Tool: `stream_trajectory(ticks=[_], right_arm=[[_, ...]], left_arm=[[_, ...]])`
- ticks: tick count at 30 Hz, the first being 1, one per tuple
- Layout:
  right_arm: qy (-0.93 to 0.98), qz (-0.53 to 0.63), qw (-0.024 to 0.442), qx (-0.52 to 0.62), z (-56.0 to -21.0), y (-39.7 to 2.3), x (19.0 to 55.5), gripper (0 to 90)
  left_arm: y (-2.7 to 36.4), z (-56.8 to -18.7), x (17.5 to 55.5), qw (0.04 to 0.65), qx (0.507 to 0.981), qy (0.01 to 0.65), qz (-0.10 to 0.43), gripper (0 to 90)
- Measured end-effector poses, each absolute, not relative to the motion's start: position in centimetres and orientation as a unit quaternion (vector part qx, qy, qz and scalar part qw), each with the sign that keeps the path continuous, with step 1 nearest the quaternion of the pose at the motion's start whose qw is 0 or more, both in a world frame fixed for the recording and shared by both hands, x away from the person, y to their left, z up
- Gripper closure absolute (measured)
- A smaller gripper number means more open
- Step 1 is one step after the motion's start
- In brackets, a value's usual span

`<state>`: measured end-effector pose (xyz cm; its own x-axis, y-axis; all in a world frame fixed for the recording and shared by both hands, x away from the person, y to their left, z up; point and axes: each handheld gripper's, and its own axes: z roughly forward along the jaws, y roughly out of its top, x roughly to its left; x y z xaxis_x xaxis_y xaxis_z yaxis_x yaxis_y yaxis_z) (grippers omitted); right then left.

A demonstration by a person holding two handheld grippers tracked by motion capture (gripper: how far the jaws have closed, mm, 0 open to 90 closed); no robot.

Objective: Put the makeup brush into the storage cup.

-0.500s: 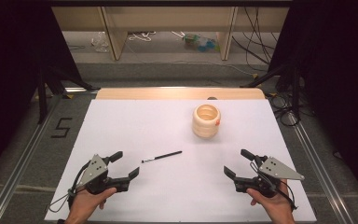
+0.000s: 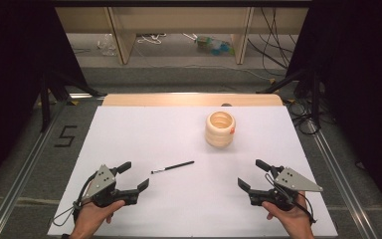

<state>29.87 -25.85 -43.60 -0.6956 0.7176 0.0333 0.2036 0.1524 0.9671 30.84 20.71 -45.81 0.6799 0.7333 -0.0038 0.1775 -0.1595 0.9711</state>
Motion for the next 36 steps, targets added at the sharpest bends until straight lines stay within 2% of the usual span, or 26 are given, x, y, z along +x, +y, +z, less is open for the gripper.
stream_trajectory(ticks=[9,15,21,26,28,36], right_arm=[[0.720,0.570,0.235,0.318,-43.8,-25.5,30.0,15.7],[0.728,0.564,0.224,0.318,-43.8,-25.5,30.0,15.7],[0.725,0.570,0.224,0.314,-43.9,-25.4,30.0,15.7],[0.727,0.569,0.224,0.313,-43.9,-25.4,30.1,15.8],[0.729,0.568,0.221,0.312,-43.9,-25.4,30.1,15.8],[0.733,0.568,0.213,0.307,-44.1,-25.2,30.2,15.8]], left_arm=[[20.2,-45.7,31.1,0.552,0.734,0.321,0.233,15.8],[19.3,-45.1,32.0,0.529,0.758,0.319,0.211,15.8],[17.6,-44.6,33.8,0.482,0.801,0.296,0.195,15.8],[17.2,-44.5,34.9,0.453,0.819,0.294,0.192,16.8],[17.2,-44.3,35.9,0.438,0.829,0.301,0.174,16.5],[16.3,-43.9,37.6,0.396,0.853,0.290,0.176,19.9]])
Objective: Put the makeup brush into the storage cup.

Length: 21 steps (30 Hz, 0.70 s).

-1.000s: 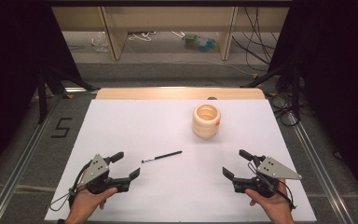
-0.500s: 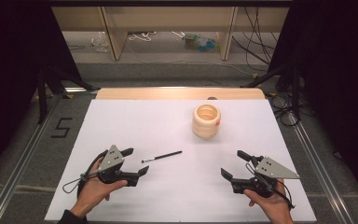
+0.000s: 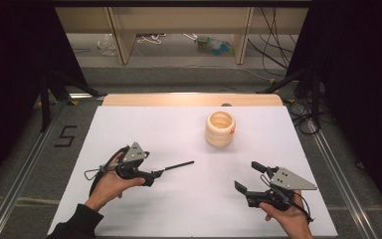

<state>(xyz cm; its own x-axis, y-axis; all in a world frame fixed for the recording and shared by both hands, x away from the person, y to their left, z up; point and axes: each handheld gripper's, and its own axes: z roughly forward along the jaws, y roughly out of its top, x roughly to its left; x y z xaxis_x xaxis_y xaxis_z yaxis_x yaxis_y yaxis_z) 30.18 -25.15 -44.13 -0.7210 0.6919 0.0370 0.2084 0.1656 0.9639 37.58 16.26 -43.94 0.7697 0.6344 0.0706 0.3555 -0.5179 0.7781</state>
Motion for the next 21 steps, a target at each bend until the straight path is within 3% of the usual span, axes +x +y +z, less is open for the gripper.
stream_trajectory(ticks=[21], right_arm=[[0.744,0.561,0.211,0.295,-44.3,-24.9,30.3,15.8]], left_arm=[[12.1,-43.7,41.5,0.279,0.921,0.250,0.105,24.1]])
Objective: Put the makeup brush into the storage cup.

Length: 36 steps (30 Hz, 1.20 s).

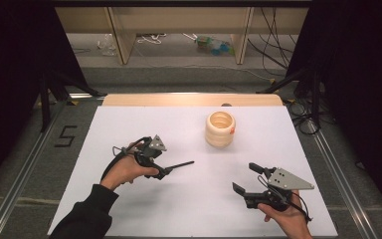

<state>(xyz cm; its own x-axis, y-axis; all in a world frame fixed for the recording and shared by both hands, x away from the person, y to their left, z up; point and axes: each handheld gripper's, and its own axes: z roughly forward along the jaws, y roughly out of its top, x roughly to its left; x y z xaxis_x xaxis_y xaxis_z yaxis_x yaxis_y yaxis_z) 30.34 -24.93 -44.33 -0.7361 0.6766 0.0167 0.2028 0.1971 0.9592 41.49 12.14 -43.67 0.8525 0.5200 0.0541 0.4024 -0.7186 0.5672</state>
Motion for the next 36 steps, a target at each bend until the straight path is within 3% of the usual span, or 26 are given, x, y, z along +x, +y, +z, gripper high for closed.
stream_trajectory(ticks=[5,23,36], right_arm=[[0.746,0.556,0.208,0.302,-44.4,-24.7,30.3,15.8],[0.754,0.552,0.210,0.288,-44.6,-24.7,30.4,15.8],[0.756,0.551,0.207,0.285,-44.6,-24.5,30.4,15.8]], left_arm=[[11.1,-44.4,42.2,0.238,0.936,0.242,0.090,24.3],[9.2,-44.6,44.2,0.176,0.955,0.227,0.070,31.5],[8.8,-44.6,44.9,0.166,0.959,0.225,0.046,43.8]])
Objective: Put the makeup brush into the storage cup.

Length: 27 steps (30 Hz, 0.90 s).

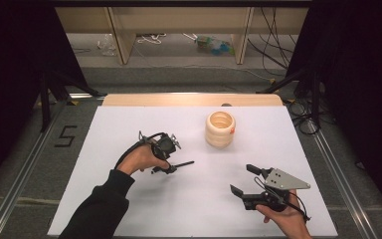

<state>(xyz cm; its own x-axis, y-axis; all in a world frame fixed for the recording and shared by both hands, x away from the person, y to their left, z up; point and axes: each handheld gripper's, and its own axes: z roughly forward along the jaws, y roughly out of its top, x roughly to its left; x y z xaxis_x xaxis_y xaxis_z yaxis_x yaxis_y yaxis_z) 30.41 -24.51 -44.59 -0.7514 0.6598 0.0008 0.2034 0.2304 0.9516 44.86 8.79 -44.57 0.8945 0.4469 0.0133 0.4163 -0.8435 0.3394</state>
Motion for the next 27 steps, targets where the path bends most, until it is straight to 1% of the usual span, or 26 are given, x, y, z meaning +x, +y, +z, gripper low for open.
stream_trajectory(ticks=[1,6,7,9,10,12,16,17,18,27], right_arm=[[0.758,0.549,0.199,0.290,-44.59,-24.45,30.31,15.9],[0.760,0.549,0.200,0.285,-44.57,-24.52,30.38,15.9],[0.760,0.548,0.203,0.284,-44.62,-24.53,30.40,15.9],[0.761,0.548,0.202,0.284,-44.60,-24.51,30.39,15.9],[0.769,0.537,0.192,0.290,-44.46,-24.58,30.22,15.9],[0.756,0.557,0.202,0.278,-44.72,-24.34,30.48,15.9],[0.757,0.556,0.202,0.276,-44.73,-24.27,30.46,15.8],[0.759,0.556,0.189,0.281,-44.76,-24.19,30.34,15.9],[0.764,0.547,0.199,0.276,-44.65,-24.37,30.38,15.9],[0.763,0.551,0.197,0.274,-44.77,-24.22,30.44,15.9]], left_arm=[[8.82,-44.87,44.99,0.164,0.959,0.226,0.038,44.5],[8.86,-45.13,45.30,0.148,0.962,0.227,0.043,47.5],[8.84,-45.13,45.32,0.147,0.962,0.227,0.042,49.9],[8.75,-45.15,45.32,0.145,0.964,0.222,0.034,52.1],[8.73,-45.15,45.37,0.141,0.965,0.218,0.035,53.2],[8.74,-45.15,45.39,0.138,0.966,0.216,0.037,56.1],[8.79,-45.07,45.48,0.135,0.967,0.214,0.035,61.2],[8.79,-45.08,45.51,0.130,0.968,0.213,0.033,62.1],[8.79,-45.08,45.51,0.130,0.968,0.213,0.033,62.6],[8.68,-45.62,45.76,0.116,0.971,0.208,0.025,68.6]])
